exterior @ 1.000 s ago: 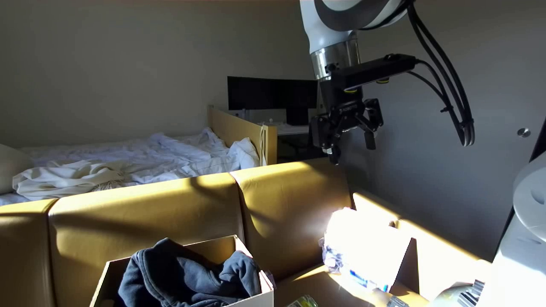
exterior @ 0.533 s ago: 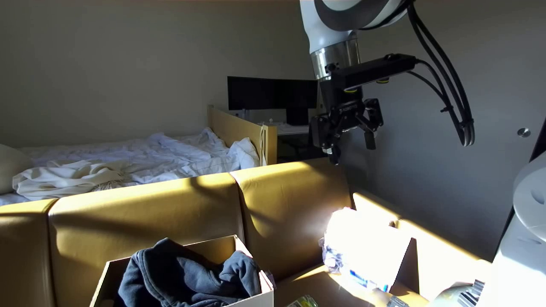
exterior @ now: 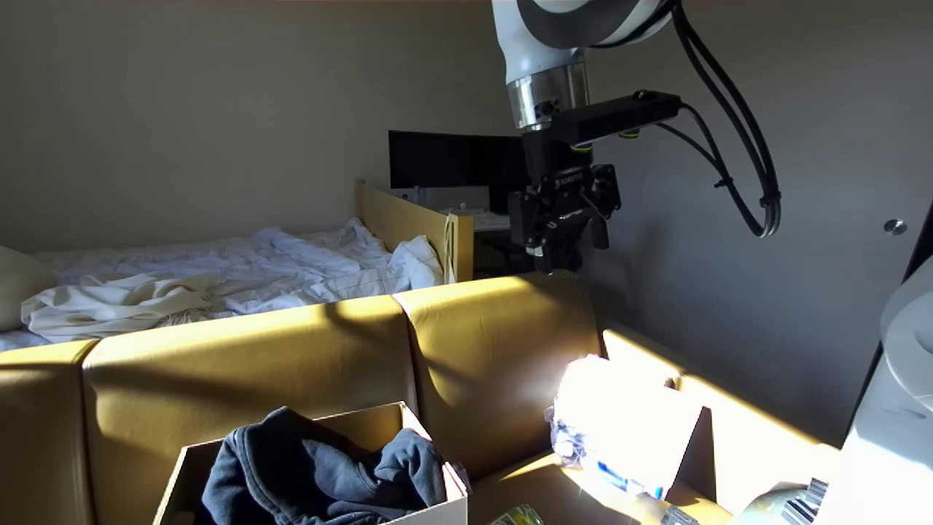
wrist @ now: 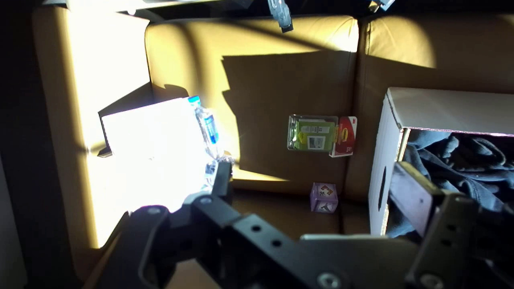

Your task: Take the hoodie from the box and put it on the table

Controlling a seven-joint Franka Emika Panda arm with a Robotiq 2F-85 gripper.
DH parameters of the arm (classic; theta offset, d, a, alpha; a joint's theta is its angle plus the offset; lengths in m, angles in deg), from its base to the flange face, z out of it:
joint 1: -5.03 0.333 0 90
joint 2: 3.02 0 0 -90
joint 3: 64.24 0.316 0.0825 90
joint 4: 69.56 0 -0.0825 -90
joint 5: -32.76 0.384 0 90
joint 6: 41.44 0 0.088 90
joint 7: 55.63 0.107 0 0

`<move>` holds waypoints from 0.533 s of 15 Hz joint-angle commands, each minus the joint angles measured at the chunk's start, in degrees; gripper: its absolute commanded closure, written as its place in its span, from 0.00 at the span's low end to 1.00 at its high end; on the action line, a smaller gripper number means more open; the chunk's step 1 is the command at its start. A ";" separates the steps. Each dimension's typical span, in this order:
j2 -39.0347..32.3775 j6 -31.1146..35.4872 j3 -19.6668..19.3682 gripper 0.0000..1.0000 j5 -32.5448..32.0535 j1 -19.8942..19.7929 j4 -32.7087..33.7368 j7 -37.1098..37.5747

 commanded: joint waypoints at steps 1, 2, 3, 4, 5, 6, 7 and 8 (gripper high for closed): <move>-13.85 5.71 1.59 0.00 0.06 1.64 9.81 -5.19; -16.95 8.85 0.75 0.00 0.41 3.87 11.56 -5.45; -20.08 12.43 1.17 0.00 0.93 4.78 13.15 -5.47; -23.25 15.68 1.33 0.00 2.26 6.31 14.29 -5.96; -26.25 19.66 1.93 0.00 3.11 7.60 14.94 -4.73; -28.73 23.39 2.56 0.00 3.39 8.77 15.38 -2.41; -32.25 25.99 3.53 0.00 2.57 10.18 15.87 -0.14; -34.93 29.84 4.26 0.00 1.15 11.54 15.59 3.05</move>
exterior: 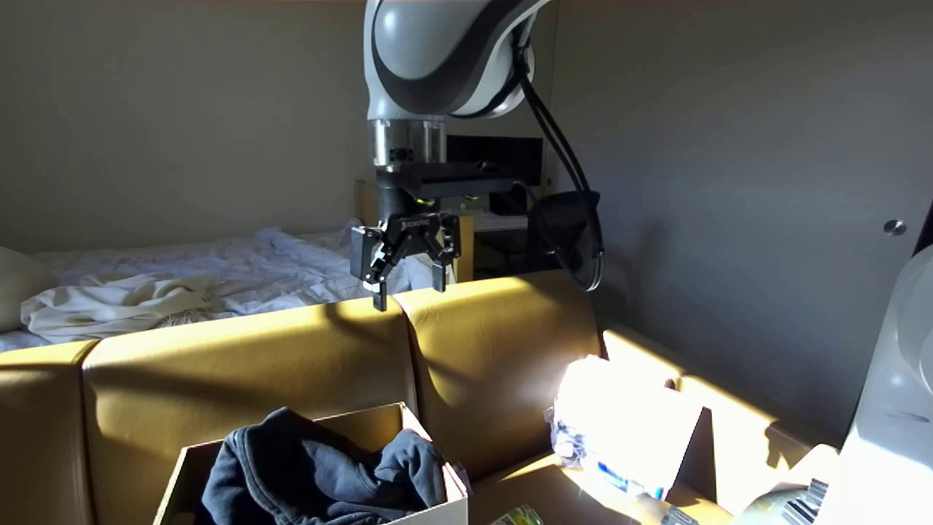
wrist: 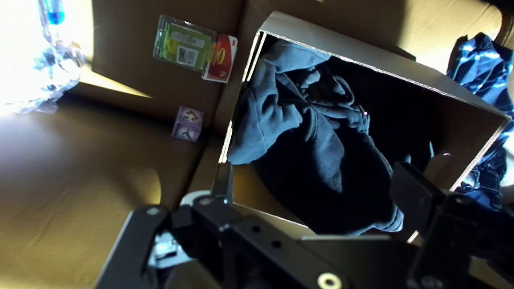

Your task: Take the hoodie from the box and put it on the table

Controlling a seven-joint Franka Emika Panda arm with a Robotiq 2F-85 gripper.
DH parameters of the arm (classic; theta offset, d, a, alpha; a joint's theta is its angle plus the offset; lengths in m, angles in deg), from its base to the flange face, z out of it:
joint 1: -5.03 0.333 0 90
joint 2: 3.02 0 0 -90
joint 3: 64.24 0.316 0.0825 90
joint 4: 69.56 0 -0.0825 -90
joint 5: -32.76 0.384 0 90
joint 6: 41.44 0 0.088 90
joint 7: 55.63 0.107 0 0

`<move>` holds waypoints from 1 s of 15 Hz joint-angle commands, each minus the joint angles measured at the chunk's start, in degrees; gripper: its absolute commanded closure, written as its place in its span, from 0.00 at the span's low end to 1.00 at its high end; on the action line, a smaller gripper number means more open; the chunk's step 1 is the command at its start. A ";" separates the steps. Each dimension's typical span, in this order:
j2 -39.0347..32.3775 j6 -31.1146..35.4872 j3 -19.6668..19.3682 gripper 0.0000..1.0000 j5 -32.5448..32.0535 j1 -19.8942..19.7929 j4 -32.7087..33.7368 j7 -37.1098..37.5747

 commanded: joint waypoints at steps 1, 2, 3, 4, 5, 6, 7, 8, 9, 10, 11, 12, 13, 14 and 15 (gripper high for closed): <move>-11.58 8.65 2.14 0.00 -1.96 4.37 2.73 9.46; -14.88 6.46 1.70 0.00 1.38 5.71 4.92 8.48; -9.18 6.73 0.26 0.00 0.00 5.66 1.33 6.36; -11.98 6.77 0.29 0.00 0.28 7.01 2.35 7.43; -14.00 6.77 0.17 0.00 0.38 7.73 3.43 7.79; -15.22 6.77 0.04 0.00 0.45 7.93 4.31 7.81; -15.70 6.77 -0.16 0.00 0.48 7.89 4.87 7.79; -15.74 6.76 -0.34 0.00 0.48 7.81 5.15 7.79; -16.86 8.36 -0.92 0.00 -2.23 8.67 6.41 10.09; -19.40 9.08 -1.71 0.00 -5.52 9.64 8.90 11.46; -21.51 10.06 -2.51 0.00 -7.48 10.35 11.11 11.90; -24.70 10.76 -3.61 0.00 -10.43 11.30 14.51 12.69; -27.75 11.65 -4.75 0.00 -12.79 12.24 17.63 12.72; -31.72 10.56 -6.00 0.00 -14.88 13.40 22.06 12.01; -34.86 9.50 -6.91 0.00 -14.93 14.18 25.64 10.57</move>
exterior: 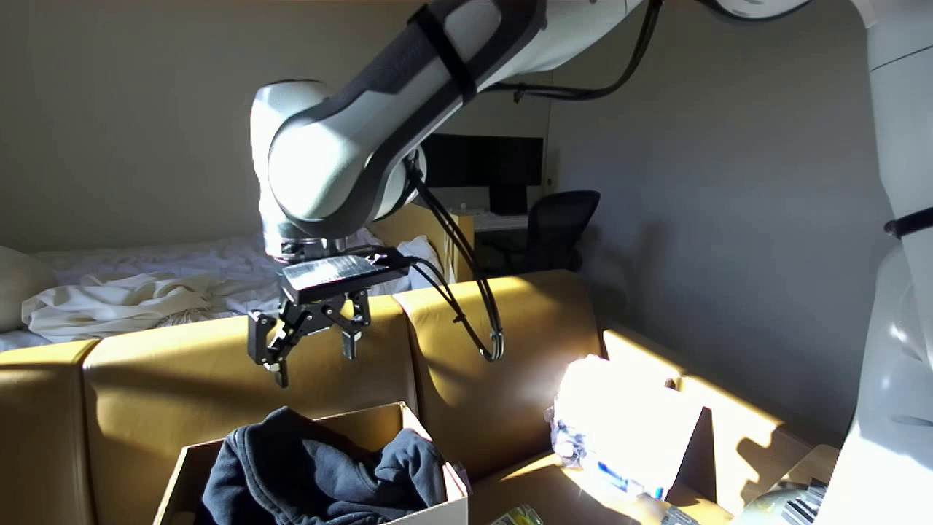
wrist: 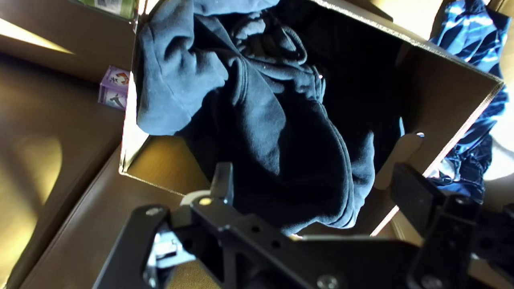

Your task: Take the hoodie from the box and put it on the table

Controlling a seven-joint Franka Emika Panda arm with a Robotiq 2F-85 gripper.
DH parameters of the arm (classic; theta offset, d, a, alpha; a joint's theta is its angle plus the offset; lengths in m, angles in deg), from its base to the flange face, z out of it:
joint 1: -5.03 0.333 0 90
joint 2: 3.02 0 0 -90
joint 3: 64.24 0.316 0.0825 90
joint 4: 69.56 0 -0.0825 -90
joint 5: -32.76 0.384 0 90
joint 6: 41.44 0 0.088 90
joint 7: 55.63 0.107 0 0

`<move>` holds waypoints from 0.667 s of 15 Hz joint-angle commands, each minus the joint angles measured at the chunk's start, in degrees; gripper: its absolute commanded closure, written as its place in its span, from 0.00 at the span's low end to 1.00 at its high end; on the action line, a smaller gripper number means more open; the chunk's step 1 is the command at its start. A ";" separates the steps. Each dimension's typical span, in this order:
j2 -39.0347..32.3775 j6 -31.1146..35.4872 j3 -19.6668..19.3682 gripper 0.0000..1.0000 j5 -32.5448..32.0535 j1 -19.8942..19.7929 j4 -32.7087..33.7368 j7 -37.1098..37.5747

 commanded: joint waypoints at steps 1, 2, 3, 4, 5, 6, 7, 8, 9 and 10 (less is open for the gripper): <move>-13.76 -1.45 -3.55 0.00 -2.78 3.06 14.42 -2.09; -16.88 -2.53 -3.72 0.00 -0.46 2.92 17.88 -4.42; -20.39 -2.17 -3.75 0.00 1.75 2.58 21.40 -6.38; -23.71 -0.82 -3.47 0.00 4.08 2.00 24.83 -7.92; -26.82 -1.48 -2.73 0.00 6.57 1.39 28.28 -10.26; -29.89 -1.70 -3.49 0.00 7.00 2.41 31.89 -10.43; -32.75 -2.56 -3.40 0.00 8.16 2.68 35.24 -11.84; -35.79 -3.48 -3.40 0.00 8.81 3.14 38.21 -12.84; -38.02 -3.52 -4.08 0.00 8.74 3.99 40.38 -12.69; -40.32 -3.96 -4.72 0.00 8.49 4.83 42.48 -12.36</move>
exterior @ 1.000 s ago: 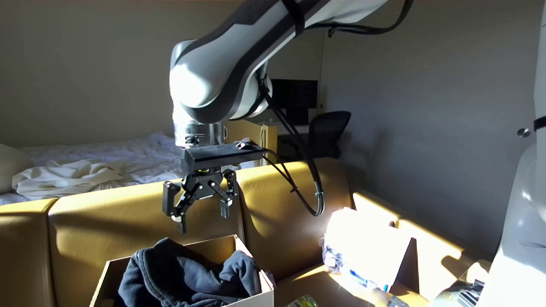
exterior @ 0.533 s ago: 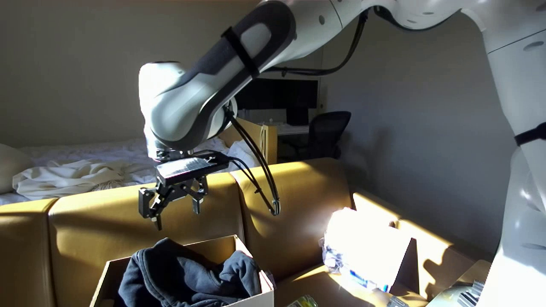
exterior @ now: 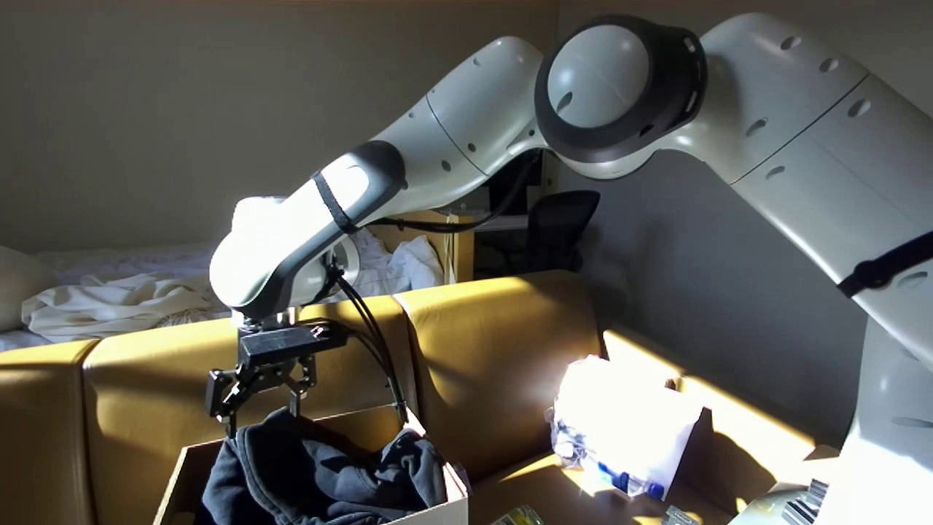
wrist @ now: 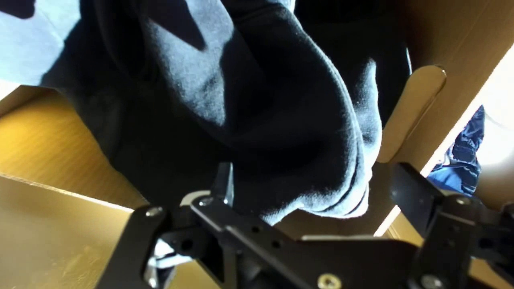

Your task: Take the hoodie from the box and put it on the table

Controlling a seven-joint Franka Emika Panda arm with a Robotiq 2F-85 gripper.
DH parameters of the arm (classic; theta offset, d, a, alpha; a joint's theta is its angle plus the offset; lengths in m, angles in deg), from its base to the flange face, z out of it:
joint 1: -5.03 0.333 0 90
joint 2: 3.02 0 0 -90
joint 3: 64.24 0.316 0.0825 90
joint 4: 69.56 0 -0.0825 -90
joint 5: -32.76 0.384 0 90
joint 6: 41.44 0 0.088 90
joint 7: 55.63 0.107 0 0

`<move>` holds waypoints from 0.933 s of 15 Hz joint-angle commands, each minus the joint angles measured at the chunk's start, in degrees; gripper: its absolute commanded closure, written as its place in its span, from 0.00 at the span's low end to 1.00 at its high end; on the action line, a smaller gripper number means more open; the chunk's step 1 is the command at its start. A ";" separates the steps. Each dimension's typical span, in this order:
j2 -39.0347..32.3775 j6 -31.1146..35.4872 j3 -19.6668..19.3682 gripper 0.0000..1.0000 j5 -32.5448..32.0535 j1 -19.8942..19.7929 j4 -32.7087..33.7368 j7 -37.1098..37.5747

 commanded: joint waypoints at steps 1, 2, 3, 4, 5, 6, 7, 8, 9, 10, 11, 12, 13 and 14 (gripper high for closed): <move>-9.29 -4.35 -0.86 0.00 2.08 2.36 10.33 -2.43; -11.06 -4.77 -1.60 0.00 1.67 3.17 11.72 -1.60; -12.72 -5.32 -2.02 0.00 1.48 3.69 12.90 -1.24; -14.33 -5.49 -3.22 0.00 0.77 4.78 14.35 -0.05; -15.60 -6.16 -4.50 0.00 -0.16 5.78 15.58 0.40; -16.73 -7.22 -5.61 0.25 -0.68 6.61 16.85 0.80; -17.51 -8.00 -6.69 0.26 -0.97 7.32 18.03 1.31; -17.67 -9.33 -7.39 0.32 -0.98 8.42 18.90 2.13; -18.04 -10.47 -7.85 0.40 -0.73 8.92 19.84 2.41; -18.35 -12.17 -7.49 0.46 0.06 8.83 20.80 1.86; -18.52 -14.28 -6.72 0.54 1.22 8.34 21.70 1.29; -18.68 -16.77 -5.64 0.59 2.30 7.72 22.58 -0.07; -19.03 -21.43 -3.57 0.66 4.03 6.26 23.79 -3.17; -18.91 -21.38 -2.04 0.73 4.54 5.14 23.32 -5.85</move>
